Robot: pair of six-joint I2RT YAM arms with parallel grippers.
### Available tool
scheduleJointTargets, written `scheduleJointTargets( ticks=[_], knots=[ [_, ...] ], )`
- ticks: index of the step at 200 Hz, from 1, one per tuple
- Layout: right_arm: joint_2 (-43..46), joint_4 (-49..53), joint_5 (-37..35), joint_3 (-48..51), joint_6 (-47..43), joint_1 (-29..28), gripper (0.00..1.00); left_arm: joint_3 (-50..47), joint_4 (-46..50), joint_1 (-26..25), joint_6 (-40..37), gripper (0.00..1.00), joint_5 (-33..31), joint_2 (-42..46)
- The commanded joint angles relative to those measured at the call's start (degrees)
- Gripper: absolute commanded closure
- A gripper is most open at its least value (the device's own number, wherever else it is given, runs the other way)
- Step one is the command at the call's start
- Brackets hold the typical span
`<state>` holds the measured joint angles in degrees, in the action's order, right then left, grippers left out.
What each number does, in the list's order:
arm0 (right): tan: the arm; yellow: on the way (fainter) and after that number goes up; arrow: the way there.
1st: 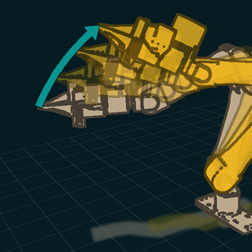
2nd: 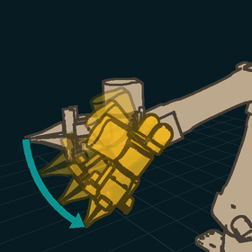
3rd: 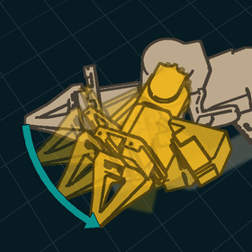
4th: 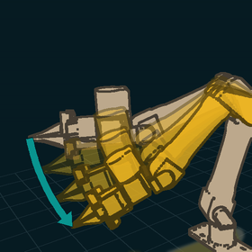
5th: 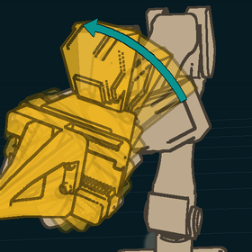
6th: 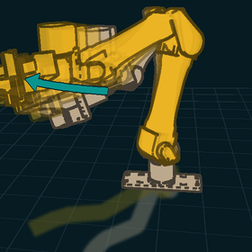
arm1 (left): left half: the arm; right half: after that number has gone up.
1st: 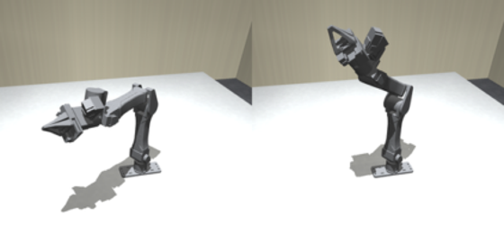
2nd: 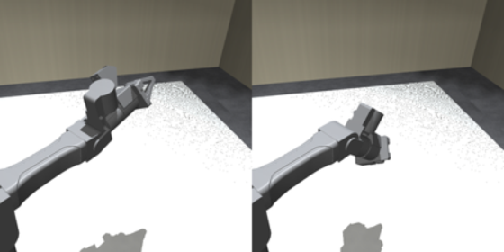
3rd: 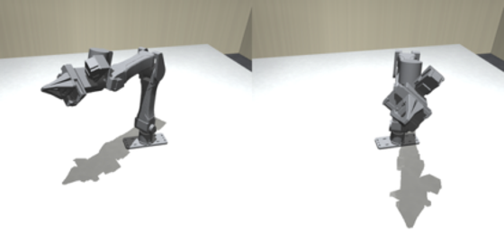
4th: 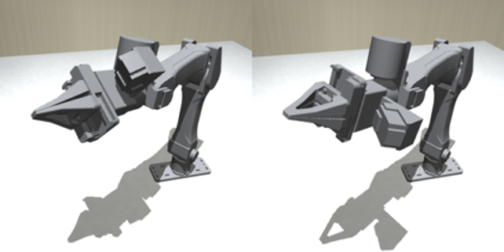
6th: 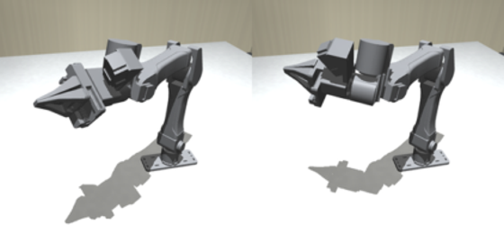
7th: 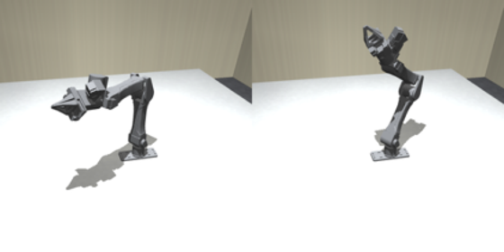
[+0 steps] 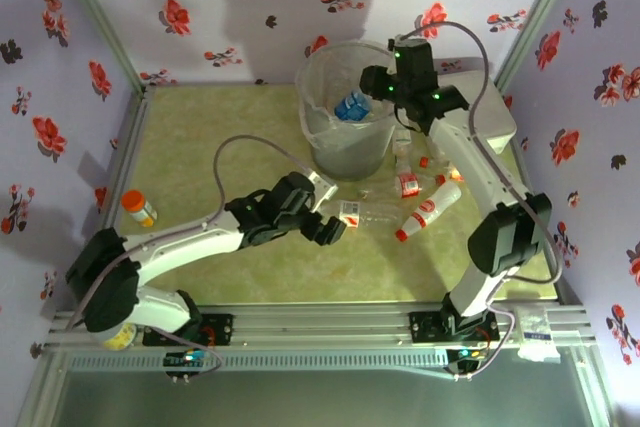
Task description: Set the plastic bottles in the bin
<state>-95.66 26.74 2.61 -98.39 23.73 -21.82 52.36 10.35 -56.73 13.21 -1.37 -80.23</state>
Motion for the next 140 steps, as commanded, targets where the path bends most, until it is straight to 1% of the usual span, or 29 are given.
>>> scheduleJointTargets(
  ticks=[1, 17, 29, 59, 68, 72, 83, 117, 140],
  knots=[
    [9.3, 0.6, -1.5, 2.6, -1.6, 0.8, 0.48, 2.8, 1.2, -1.7, -4.7, 0.00, -3.5, -3.4],
    [15.1, 0.3, -2.5, 7.1, -1.3, 1.7, 0.39, 3.7, 0.5, -2.5, -6.3, 0.00, -3.9, -5.9],
    [19.4, 0.1, -2.6, 10.8, -0.4, 2.7, 0.36, 4.3, 0.2, -2.9, -7.5, 0.00, -4.5, -7.9],
    [28.7, 1.6, -2.7, 19.4, 1.3, 4.7, 0.35, 5.6, -0.9, -3.9, -10.9, 0.00, -7.8, -12.1],
    [31.2, 2.3, -3.1, 22.2, 1.8, 5.0, 0.34, 5.4, -2.1, -4.2, -11.0, 0.00, -8.8, -12.9],
    [32.4, 2.6, -3.3, 23.4, 2.2, 5.1, 0.34, 5.3, -2.7, -4.2, -12.7, 0.00, -9.0, -13.3],
    [35.2, 2.8, -4.0, 26.8, 3.0, 5.3, 0.34, 4.7, -4.8, -4.4, -13.4, 0.00, -9.1, -14.2],
    [38.3, 4.8, -3.0, 32.1, 5.4, 6.0, 0.33, 3.6, -8.3, -4.6, -13.5, 0.00, -10.2, -16.9],
    [39.8, 2.5, -1.6, 36.3, 8.1, 6.0, 0.32, 2.4, -11.1, -4.6, -12.9, 0.00, -10.5, -18.2]
  ],
)
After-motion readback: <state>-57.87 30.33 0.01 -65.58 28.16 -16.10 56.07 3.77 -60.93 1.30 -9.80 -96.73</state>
